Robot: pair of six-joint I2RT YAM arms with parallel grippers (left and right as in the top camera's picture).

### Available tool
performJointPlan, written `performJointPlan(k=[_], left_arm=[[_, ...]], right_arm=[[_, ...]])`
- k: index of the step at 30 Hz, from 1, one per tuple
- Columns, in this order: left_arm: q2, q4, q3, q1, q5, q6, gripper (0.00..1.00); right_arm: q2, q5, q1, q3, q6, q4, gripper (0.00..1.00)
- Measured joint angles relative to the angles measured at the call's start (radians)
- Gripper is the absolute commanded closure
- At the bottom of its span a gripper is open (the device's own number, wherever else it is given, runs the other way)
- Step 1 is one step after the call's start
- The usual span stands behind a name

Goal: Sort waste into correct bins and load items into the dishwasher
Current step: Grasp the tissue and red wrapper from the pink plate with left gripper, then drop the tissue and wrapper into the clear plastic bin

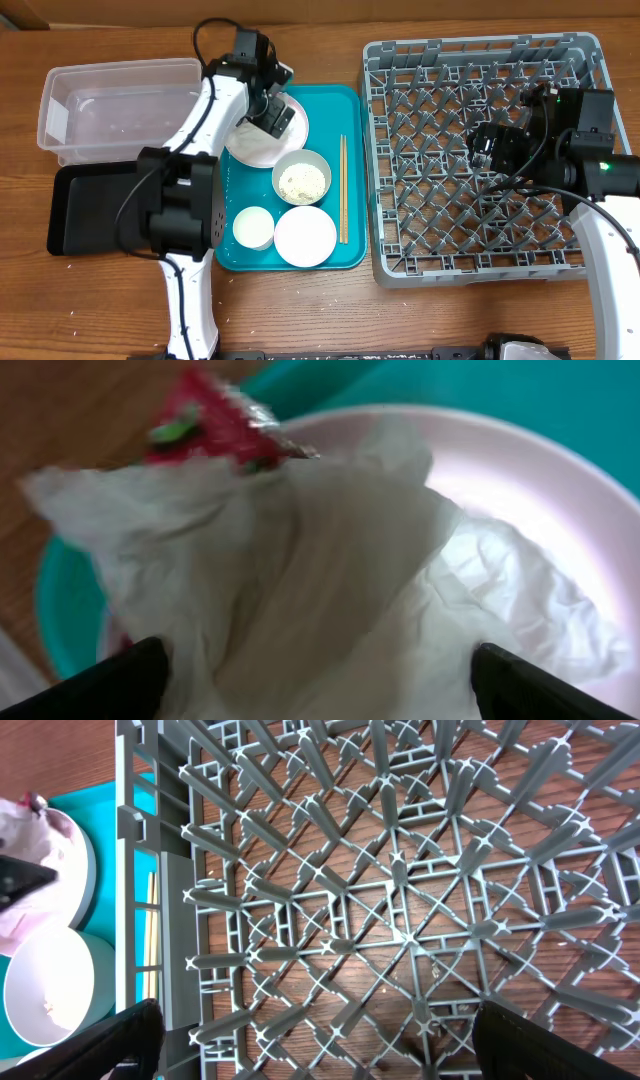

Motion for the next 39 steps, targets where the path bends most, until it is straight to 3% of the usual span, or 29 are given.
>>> performJointPlan(k=[5, 7, 9, 11, 12, 18, 22, 30, 34, 39], left_arm=[[0.026, -0.032, 0.005, 0.000, 0.016, -0.001, 0.11], [0.026, -0.040, 0.005, 0.000, 0.023, -0.001, 0.37], [0.026, -0.047, 0.005, 0.000, 0.025, -0.002, 0.72], [0.027, -0.049, 0.005, 0.000, 0.027, -0.002, 0.93], [0.027, -0.049, 0.005, 0.000, 0.027, -0.005, 0.96], [0.027, -0.052, 0.006, 0.000, 0.027, -0.085, 0.96], [0.032, -0.162, 0.072, 0.000, 0.027, -0.188, 0.96], [0.049, -0.519, 0.538, 0.018, 0.031, -0.384, 0.96], [0.035, -0.620, 0.753, 0.093, 0.007, -0.560, 0.96], [0.037, -0.681, 0.772, 0.256, -0.051, -0.853, 0.96]], right_arm=[[0.000, 0.000, 0.000, 0.000, 0.000, 0.001, 0.00], [0.000, 0.000, 0.000, 0.000, 0.000, 0.003, 0.00], [0.000, 0.000, 0.000, 0.000, 0.000, 0.006, 0.00], [0.000, 0.000, 0.000, 0.000, 0.000, 0.006, 0.00], [0.000, 0.000, 0.000, 0.000, 0.000, 0.006, 0.00], [0.000, 0.000, 0.000, 0.000, 0.000, 0.006, 0.00], [0.000, 0.000, 0.000, 0.000, 0.001, 0.006, 0.00], [0.000, 0.000, 0.000, 0.000, 0.000, 0.007, 0.00], [0.000, 0.000, 0.000, 0.000, 0.000, 0.013, 0.00], [0.000, 0.000, 0.000, 0.000, 0.000, 0.017, 0.00]])
